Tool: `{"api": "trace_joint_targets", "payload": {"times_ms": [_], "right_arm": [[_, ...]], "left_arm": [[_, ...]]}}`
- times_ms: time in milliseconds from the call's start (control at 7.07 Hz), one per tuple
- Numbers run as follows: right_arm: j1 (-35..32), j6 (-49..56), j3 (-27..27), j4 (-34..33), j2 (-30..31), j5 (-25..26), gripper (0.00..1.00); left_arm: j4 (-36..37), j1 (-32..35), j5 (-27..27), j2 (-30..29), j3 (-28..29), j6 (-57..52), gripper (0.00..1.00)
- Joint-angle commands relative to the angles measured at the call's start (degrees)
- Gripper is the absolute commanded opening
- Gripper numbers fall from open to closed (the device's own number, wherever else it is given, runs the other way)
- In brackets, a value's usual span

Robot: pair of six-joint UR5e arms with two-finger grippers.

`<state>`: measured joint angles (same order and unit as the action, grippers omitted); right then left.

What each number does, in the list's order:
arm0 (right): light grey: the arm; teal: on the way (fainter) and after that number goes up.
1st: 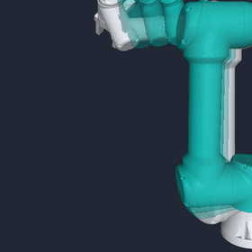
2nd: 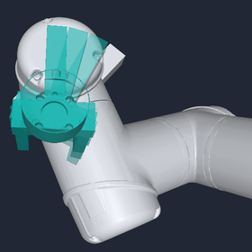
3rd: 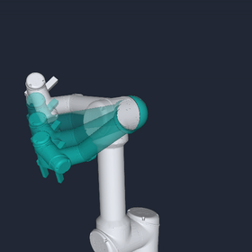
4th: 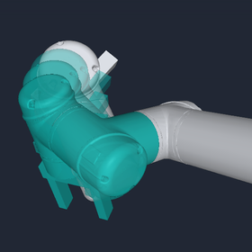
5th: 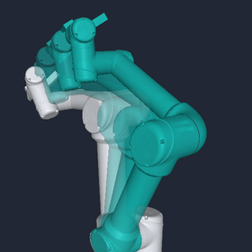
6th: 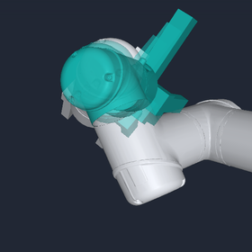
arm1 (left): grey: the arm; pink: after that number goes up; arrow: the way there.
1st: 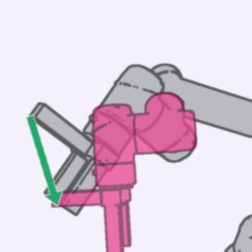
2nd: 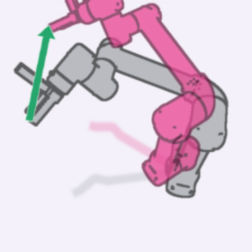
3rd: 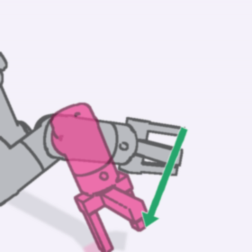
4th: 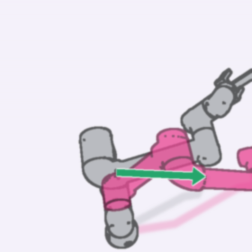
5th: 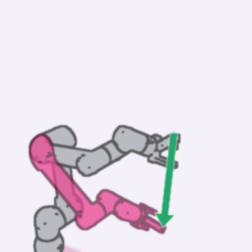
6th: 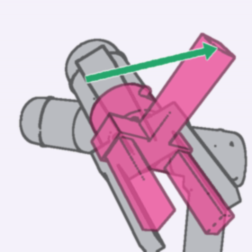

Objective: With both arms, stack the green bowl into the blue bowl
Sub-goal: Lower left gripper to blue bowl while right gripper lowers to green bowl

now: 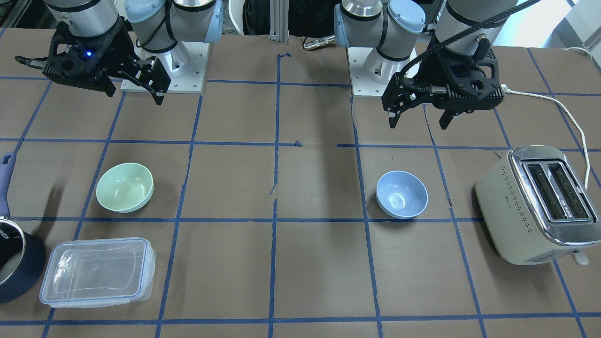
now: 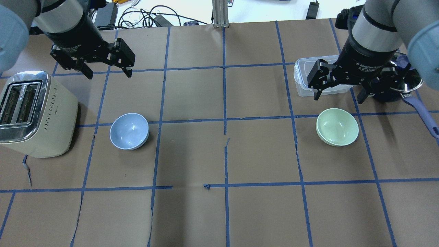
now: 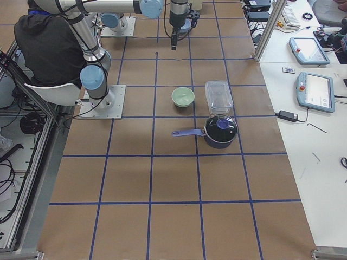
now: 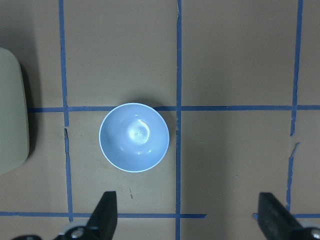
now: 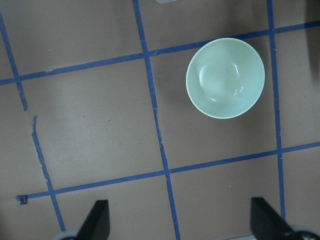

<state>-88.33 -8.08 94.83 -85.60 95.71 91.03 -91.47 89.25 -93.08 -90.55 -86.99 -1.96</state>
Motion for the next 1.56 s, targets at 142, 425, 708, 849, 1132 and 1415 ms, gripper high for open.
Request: {"api": "trace_joint_targets", "payload": {"times_ms": [142, 425, 708, 849, 1132, 1415], "right_arm": [[0.00, 0.17, 0.00, 0.00, -0.17, 0.02, 1.00], [0.17, -0.09, 1.05, -1.13, -2.97, 0.28, 1.00], [0.70, 1.22, 2.89, -5.50, -9.18, 2.04, 1.00], [0.96, 7.41, 4.82, -12.67, -10.88, 2.83, 1.00], [3.14, 18.68, 10.34, -23.32, -12.56, 5.02, 1.00], [6.75, 22.23, 18.85, -39.21, -16.24, 4.34, 1.00]], "left_arm": [[9.14, -12.10, 1.14, -0.94, -11.30, -15.15, 1.00], [16.27, -15.41, 3.35, -2.51, -19.32, -15.17, 1.00], [32.12, -16.30, 2.30, -5.85, -30.72, -14.82, 1.00], [38.84, -16.39, 1.16, -7.00, -34.61, -15.00, 1.00], [40.74, -16.47, 1.15, -9.02, -34.83, -15.09, 0.99], [43.56, -16.56, 1.41, -11.57, -35.01, -15.43, 0.29]]}}
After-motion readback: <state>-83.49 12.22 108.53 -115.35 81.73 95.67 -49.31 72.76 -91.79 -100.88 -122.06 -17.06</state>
